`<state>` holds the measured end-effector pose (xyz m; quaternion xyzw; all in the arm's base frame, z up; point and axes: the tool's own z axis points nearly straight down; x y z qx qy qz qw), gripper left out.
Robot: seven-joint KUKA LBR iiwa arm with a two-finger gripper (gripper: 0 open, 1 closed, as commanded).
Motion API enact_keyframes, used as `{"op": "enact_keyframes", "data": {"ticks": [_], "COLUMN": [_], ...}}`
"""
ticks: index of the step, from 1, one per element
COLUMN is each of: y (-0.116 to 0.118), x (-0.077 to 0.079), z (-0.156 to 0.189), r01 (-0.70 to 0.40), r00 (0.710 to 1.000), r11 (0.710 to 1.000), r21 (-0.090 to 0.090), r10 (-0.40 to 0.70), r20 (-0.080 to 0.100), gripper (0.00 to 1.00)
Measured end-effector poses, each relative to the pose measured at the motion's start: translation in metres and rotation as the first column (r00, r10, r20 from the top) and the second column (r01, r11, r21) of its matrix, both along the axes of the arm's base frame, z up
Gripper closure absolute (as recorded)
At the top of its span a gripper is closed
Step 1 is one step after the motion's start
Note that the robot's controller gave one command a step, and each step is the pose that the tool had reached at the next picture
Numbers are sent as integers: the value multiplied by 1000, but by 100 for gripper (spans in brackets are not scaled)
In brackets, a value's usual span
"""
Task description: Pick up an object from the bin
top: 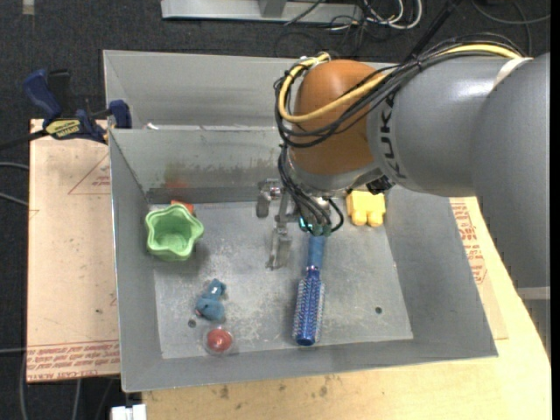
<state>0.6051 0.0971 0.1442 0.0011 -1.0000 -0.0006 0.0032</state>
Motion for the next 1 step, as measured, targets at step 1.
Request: {"op": "enact_keyframes", "data": {"ticks": [1], "y": [78], "x": [-58], "z": [-4], "r01": [-265], "r00": [964], "r11": [964], "r21": [2], "r10": [265], "r20": [5], "gripper": [0]}}
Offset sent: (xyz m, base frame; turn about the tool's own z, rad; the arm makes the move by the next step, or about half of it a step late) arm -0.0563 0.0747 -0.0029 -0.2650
